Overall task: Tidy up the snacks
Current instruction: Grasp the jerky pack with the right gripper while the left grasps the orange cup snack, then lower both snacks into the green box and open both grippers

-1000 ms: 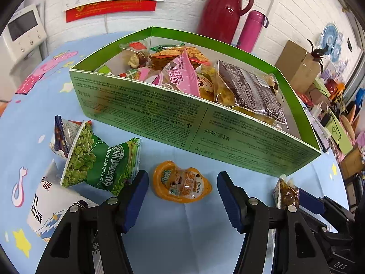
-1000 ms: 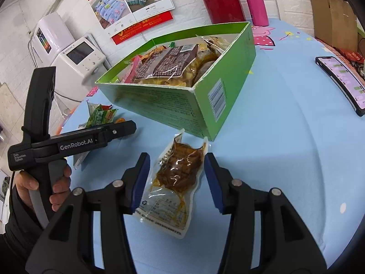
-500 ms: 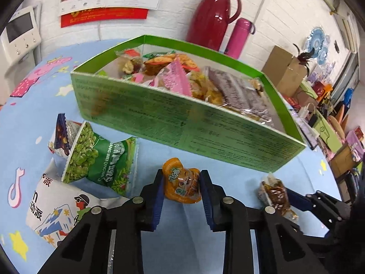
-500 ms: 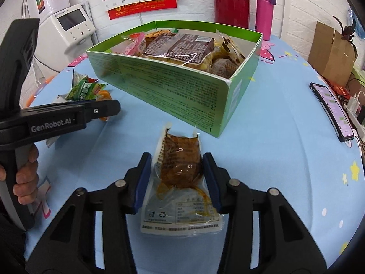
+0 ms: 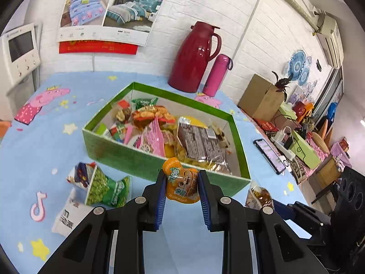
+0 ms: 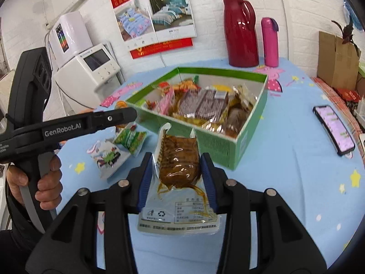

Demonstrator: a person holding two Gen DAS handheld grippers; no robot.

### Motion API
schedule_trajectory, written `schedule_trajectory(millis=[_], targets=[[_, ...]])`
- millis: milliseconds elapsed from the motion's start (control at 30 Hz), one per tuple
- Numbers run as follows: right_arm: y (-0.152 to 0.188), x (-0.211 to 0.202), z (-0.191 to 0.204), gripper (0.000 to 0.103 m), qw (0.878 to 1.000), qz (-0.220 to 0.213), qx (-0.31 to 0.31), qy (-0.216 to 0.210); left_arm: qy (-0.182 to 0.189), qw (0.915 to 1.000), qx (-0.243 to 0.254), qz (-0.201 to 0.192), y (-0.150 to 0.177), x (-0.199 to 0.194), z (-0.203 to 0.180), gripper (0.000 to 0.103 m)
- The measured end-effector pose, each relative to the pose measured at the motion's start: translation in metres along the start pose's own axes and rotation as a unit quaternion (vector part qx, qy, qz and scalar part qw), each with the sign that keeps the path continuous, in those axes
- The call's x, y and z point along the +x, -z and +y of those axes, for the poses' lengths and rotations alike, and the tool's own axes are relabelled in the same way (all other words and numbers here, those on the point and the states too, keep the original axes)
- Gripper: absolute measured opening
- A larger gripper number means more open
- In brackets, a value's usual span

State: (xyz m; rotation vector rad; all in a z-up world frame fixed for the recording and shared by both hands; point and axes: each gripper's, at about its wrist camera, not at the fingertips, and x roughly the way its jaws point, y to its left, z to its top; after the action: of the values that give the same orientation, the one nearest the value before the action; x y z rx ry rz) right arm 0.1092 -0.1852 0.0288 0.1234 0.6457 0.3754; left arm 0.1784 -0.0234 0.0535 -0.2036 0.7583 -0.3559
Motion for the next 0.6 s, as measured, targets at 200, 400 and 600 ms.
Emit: schedule_trajectory(millis=[200,400,600], targets=[[-0.055,0.018,-0.009,0.045,0.999,-0.046,-0.013,0.024,-0.025,0.9992,0.004,-0.03,-0.051,-0.003,-0.004,0.026],[-0.087,0.057,-0.033,0.045,0.998,-0.054,0.003,0.037,-0.025,0.9995,-0.001,-0.018,-0.074,0.035,0.002,0.026],[-0.101,0.096,-0.053,0.047,0.999,-0.034,0.018,0.028,-0.014,0.9999,0.0,0.001,-0.076,0.07,0.008,0.028]])
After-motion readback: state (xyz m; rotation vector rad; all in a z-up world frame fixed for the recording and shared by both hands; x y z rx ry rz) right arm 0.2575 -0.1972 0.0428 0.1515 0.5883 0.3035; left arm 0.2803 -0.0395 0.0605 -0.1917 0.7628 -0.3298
